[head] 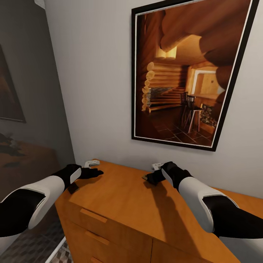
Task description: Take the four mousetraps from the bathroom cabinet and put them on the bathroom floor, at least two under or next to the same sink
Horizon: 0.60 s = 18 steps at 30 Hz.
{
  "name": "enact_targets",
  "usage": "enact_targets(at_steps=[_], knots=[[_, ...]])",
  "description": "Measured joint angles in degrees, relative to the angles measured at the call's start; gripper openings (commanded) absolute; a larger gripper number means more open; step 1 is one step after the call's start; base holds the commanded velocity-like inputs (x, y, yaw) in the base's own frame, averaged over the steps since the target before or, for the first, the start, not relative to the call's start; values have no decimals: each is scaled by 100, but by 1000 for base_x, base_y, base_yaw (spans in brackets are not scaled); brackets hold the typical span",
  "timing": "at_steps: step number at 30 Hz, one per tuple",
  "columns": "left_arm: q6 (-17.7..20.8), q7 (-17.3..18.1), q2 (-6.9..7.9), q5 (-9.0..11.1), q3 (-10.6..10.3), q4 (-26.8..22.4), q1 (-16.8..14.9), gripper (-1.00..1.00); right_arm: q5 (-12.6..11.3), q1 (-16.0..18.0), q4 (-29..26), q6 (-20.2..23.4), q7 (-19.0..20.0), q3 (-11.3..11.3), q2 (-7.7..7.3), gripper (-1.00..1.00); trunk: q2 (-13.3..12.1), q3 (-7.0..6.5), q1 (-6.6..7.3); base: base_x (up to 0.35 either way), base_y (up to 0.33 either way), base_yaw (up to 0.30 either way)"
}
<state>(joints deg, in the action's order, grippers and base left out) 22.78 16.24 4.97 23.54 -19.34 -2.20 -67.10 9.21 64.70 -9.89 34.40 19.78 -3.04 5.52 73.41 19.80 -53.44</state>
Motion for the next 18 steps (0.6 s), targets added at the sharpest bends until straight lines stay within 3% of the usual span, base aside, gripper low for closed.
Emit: enact_targets(at_steps=[18], knots=[[0,0,0,0,13,-16,0,100,47,8,-19,75,33,-6,-18,-100,0,0,0,0,0,0]])
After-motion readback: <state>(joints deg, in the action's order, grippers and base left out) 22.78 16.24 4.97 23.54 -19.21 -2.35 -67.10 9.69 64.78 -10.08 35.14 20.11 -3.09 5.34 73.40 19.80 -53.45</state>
